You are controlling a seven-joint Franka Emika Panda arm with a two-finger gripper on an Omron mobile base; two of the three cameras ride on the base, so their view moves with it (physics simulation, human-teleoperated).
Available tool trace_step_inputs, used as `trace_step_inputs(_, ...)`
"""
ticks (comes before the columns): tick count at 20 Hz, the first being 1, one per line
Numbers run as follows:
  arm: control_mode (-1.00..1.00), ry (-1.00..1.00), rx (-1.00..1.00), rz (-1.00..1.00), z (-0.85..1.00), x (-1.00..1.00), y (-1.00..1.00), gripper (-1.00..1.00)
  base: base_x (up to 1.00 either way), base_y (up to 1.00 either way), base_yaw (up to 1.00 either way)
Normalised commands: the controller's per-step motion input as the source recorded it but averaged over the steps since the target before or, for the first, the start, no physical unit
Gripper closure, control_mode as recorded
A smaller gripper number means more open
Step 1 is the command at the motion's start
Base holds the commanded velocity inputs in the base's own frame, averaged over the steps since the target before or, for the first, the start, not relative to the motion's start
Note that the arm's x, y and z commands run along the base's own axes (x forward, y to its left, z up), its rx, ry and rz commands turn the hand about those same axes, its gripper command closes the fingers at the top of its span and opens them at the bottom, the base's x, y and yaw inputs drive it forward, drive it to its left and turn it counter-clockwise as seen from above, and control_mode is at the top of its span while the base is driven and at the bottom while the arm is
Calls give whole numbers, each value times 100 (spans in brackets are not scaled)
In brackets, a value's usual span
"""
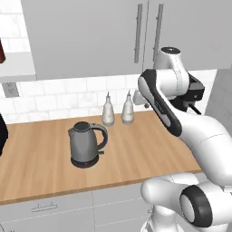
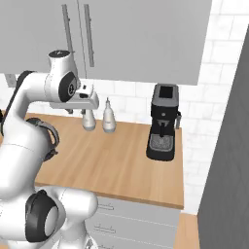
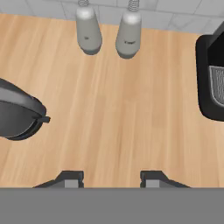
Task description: Navigate to the stand mixer.
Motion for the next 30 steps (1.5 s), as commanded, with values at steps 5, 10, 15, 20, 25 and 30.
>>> trace_step_inputs(5, 100, 0, 0, 0, 0, 0, 0, -100, -17, 0, 1)
trace_step_inputs(10, 100, 0, 0, 0, 0, 0, 0, -100, -71, 4, 38)
trace_step_inputs(15, 100, 0, 0, 0, 0, 0, 0, -100, -53, 17, 87)
trace_step_inputs(20, 100, 0, 0, 0, 0, 0, 0, -100, -22, 7, 98)
trace_step_inputs(25, 100, 0, 0, 0, 0, 0, 0, -100, 0, 0, 90)
trace_step_inputs(30, 100, 0, 0, 0, 0, 0, 0, -100, 1, 0, 87)
